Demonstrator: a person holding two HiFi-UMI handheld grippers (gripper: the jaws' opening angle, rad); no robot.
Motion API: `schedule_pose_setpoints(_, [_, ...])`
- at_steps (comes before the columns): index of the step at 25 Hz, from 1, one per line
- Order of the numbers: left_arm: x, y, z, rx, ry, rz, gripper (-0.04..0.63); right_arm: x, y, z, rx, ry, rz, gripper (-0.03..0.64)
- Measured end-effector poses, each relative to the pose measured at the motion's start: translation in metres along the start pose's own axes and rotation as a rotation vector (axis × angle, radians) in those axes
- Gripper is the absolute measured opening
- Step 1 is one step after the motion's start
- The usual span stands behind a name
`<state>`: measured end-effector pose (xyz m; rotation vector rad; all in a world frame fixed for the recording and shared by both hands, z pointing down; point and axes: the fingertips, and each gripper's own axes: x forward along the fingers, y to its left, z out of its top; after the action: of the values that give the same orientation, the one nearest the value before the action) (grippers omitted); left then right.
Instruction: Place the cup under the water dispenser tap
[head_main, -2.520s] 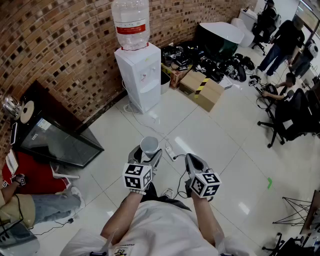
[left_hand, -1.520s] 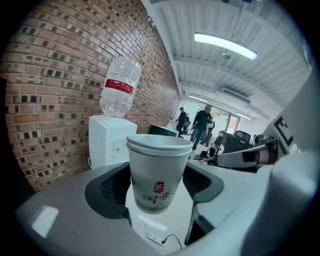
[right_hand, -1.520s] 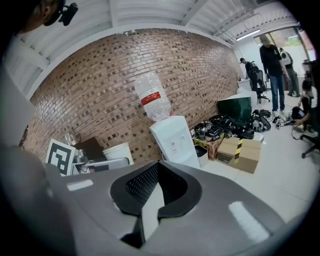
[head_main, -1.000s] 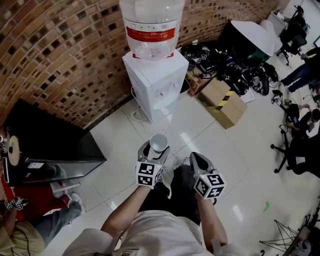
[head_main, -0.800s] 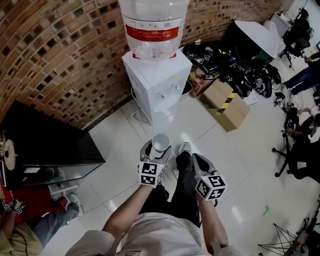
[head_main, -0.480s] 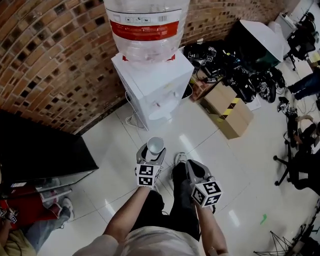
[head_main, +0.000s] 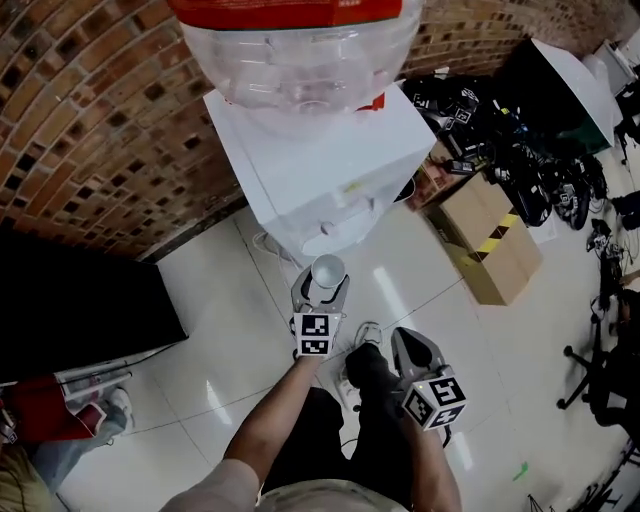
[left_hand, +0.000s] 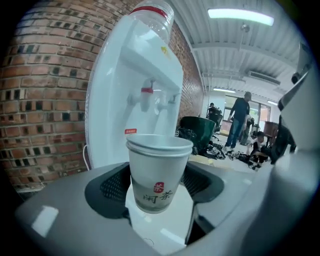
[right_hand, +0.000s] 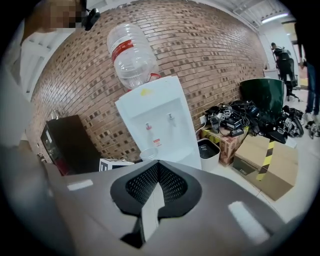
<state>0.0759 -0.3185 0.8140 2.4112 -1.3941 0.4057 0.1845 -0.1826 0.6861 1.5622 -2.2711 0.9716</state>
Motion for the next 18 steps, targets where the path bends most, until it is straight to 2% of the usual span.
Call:
schedule_pose_setpoints(5, [0.045,0.019,-0.012,0.029,-0.031,0.029,0.334,0.024,-0.033,-0.002,0.016,-0.021,-0.012,0.0])
schedule_pose_setpoints(11, [0.067,0.025,-0.012,0.101,-0.088,0.04,0.334,0.039,-0.05,-0.016,0.019,-0.002,-0.026,0.0])
schedule_pose_setpoints(14, [0.072,0.025,-0.009,0.101,-0.118,0.039,0.334,0.038,-0.054,-0.026,0.03,0.018,-0.037,0.0])
schedule_pose_setpoints(18, [0.08,0.034,-0.008,0.066,-0.129,0.061,0.334,0.035,-0.057,-0.032,0.04,0.024,-0.052,0.0])
